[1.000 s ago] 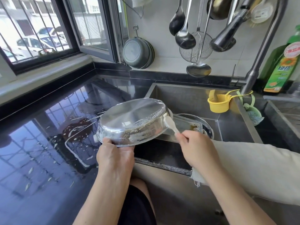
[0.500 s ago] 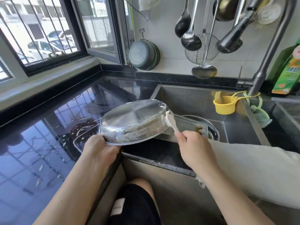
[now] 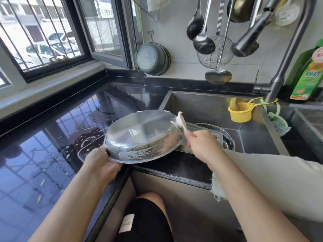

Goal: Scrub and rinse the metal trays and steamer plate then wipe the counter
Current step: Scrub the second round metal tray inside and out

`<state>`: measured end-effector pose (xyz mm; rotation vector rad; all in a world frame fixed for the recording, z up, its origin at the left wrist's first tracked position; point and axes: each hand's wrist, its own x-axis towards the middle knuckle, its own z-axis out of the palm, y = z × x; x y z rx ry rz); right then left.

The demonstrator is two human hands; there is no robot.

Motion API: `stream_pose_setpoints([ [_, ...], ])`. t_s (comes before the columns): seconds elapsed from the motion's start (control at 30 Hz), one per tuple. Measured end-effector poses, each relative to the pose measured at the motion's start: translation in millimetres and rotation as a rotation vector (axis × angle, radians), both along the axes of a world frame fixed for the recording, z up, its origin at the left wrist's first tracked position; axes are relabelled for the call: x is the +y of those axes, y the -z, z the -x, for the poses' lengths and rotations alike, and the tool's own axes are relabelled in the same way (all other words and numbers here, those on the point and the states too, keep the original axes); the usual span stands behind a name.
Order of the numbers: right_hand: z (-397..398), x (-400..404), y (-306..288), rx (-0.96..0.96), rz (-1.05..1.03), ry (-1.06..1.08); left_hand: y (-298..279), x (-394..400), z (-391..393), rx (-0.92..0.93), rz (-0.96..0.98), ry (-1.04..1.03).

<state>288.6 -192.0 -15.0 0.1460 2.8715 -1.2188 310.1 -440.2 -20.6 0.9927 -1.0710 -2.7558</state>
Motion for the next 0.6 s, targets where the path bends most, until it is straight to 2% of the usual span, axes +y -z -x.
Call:
stream_pose_setpoints([
  [0.1,-1,1,-2,-0.030,0.013,-0.012,5,0,-1,0.029,0.010,0.011],
  [0.23,-41,0,-1,-0.115,-0.143,-0.249,19,-13,8,0.049,0.045,-0.066],
  [0.33,-28,20,-6,0.017,-0.304,-0.132,17,-21,3,0.123,0.144,0.134],
  [0.4,-14,32,-14,0.105,-0.421,-0.069,17,-26,-2,0.095,0.260,0.244],
  [0.5,4,34,-24,0.090,-0.557,-0.109,20,-31,-7,0.081,0.369,0.278],
  [0.6,13,25,-34,0.074,-0.584,-0.218,22,-33,-9,0.142,0.354,0.290],
])
